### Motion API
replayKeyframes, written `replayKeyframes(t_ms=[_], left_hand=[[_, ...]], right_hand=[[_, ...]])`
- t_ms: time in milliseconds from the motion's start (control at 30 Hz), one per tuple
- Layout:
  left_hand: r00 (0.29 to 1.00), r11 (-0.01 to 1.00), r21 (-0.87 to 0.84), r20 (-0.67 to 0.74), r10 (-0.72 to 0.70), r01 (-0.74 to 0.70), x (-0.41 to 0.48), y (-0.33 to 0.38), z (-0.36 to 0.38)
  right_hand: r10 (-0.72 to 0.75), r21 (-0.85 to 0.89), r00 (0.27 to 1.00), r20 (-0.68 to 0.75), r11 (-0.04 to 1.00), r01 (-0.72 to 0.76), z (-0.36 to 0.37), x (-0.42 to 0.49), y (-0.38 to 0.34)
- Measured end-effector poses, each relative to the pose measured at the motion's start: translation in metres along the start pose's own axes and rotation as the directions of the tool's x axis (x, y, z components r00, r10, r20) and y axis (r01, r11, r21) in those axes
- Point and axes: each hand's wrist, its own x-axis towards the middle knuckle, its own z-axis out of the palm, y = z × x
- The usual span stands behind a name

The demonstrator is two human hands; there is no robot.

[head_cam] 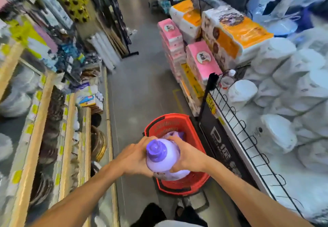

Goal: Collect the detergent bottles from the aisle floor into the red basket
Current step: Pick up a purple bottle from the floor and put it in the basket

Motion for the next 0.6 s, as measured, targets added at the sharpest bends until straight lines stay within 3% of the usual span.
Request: replayKeyframes(t_ms=[100,200,333,500,600], left_hand=[[0.995,0.997,0.054,0.092,0.050,-0.055,0.043,-0.015,-0.014],[0.975,0.984,0.082,0.173,0.142,-0.158,0.092,-0.035,-0.012],[0.927,0.954,0.098,0.283,0.245,-0.283,0.160,-0.083,0.005],[0.768,0.877,0.032,0.500,0.401,-0.479,0.245,-0.144,0.046],[0.667,0.829,0.011,0.599,0.443,-0.560,0.289,-0.167,0.064]], right_hand=[[0.090,0.039,0.995,-0.030,0.995,-0.089,-0.002,0.023,0.019],[0.102,0.055,0.979,-0.175,0.994,-0.093,-0.003,0.037,0.033],[0.236,0.253,0.942,-0.238,0.952,-0.174,0.008,0.064,0.055],[0.465,0.417,0.825,-0.320,0.851,-0.318,0.041,0.105,0.078],[0.589,0.484,0.720,-0.367,0.782,-0.393,0.065,0.129,0.090]])
